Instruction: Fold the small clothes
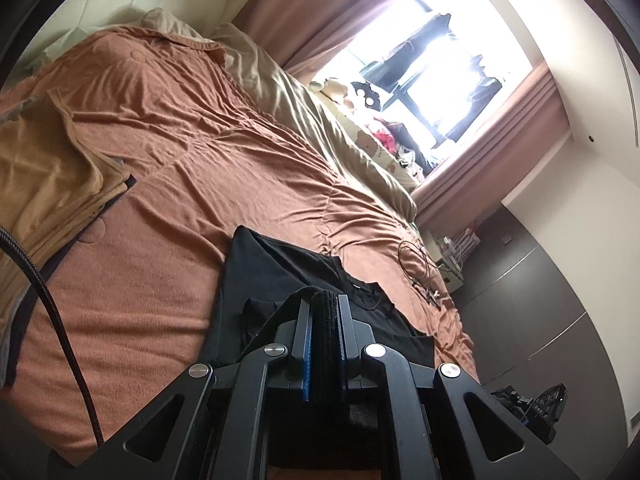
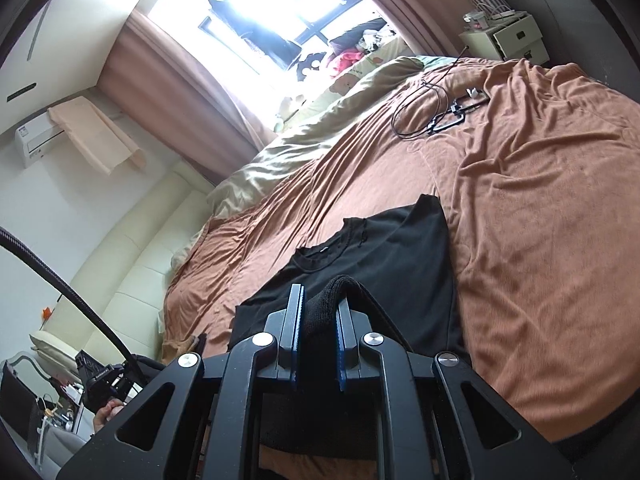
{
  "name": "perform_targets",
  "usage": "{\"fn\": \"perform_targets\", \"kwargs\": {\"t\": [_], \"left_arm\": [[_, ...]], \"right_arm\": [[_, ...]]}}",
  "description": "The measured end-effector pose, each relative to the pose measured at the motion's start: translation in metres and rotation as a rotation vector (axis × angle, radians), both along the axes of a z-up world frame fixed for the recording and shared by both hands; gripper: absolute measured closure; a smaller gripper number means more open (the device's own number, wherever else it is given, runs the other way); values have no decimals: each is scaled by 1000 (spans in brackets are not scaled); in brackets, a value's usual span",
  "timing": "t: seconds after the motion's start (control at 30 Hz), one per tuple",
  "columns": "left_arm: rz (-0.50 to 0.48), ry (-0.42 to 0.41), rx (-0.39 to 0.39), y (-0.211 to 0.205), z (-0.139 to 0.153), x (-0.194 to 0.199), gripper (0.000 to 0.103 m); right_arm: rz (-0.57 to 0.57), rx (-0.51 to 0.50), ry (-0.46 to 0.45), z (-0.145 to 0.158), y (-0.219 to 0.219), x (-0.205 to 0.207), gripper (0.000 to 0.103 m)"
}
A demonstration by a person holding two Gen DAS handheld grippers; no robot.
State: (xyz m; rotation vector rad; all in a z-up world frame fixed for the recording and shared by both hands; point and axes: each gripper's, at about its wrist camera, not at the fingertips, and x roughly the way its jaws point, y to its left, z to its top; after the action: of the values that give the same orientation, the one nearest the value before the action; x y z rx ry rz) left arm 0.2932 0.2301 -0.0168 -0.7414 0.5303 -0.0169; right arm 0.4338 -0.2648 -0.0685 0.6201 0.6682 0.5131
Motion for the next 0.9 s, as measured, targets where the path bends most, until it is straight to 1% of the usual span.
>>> {"fn": "perform_targets", "kwargs": {"t": [0.2, 0.5, 0.57, 0.67, 0.77, 0.8, 0.87, 0.9], "left_arm": [[-2, 68, 29, 1, -14, 39, 93], [-3, 156, 53, 8, -51, 90, 93], [-9, 171, 77, 7, -56, 100, 93], [-27, 186, 116, 3, -64, 114, 92], [-32, 222, 124, 4, -73, 127, 92], [-27, 234, 133, 4, -76, 130, 91], [-31, 251, 151, 5, -78, 133, 85], [-35, 251, 159, 5, -78, 132, 75]], "right_arm": [[-9, -18, 51, -11, 11, 39, 93], [-15, -100, 130, -33, 31, 89, 93], [-23, -116, 150, -38, 35, 97, 93], [-23, -134, 152, -43, 44, 110, 92], [-28, -161, 153, -45, 49, 113, 89], [-28, -184, 153, -43, 53, 113, 88], [-18, -215, 143, -41, 57, 111, 83], [-12, -236, 139, -39, 59, 109, 70]]}}
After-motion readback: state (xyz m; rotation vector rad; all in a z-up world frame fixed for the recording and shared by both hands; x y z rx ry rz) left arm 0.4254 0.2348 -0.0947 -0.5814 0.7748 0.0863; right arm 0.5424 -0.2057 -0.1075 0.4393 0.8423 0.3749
